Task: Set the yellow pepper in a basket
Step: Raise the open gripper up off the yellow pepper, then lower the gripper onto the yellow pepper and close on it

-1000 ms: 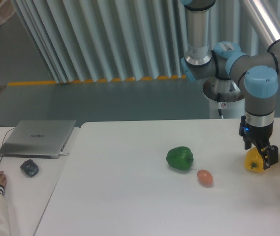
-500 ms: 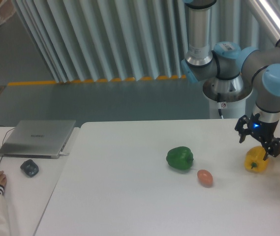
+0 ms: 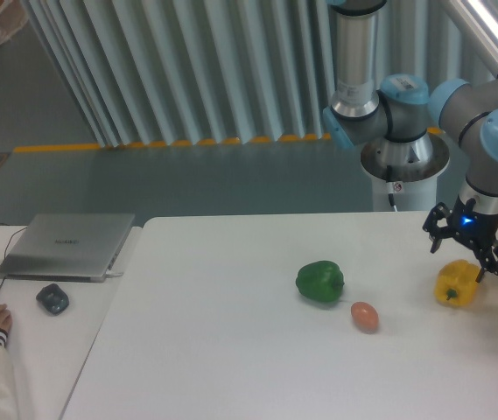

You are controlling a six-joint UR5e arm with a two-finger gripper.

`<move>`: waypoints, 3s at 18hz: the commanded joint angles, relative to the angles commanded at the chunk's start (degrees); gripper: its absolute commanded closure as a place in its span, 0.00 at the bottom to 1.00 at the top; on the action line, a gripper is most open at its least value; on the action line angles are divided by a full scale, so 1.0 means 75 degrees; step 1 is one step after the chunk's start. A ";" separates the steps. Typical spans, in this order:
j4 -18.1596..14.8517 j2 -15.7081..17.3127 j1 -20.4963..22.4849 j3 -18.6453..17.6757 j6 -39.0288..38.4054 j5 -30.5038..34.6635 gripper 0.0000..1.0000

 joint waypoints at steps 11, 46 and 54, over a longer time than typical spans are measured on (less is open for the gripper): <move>0.0012 -0.0445 -0.0035 0.0071 0.0375 0.0141 0.00; 0.0059 -0.0797 -0.0433 -0.0035 0.0375 0.1019 0.00; 0.0059 -0.0879 -0.0656 -0.0011 0.0480 0.1547 0.31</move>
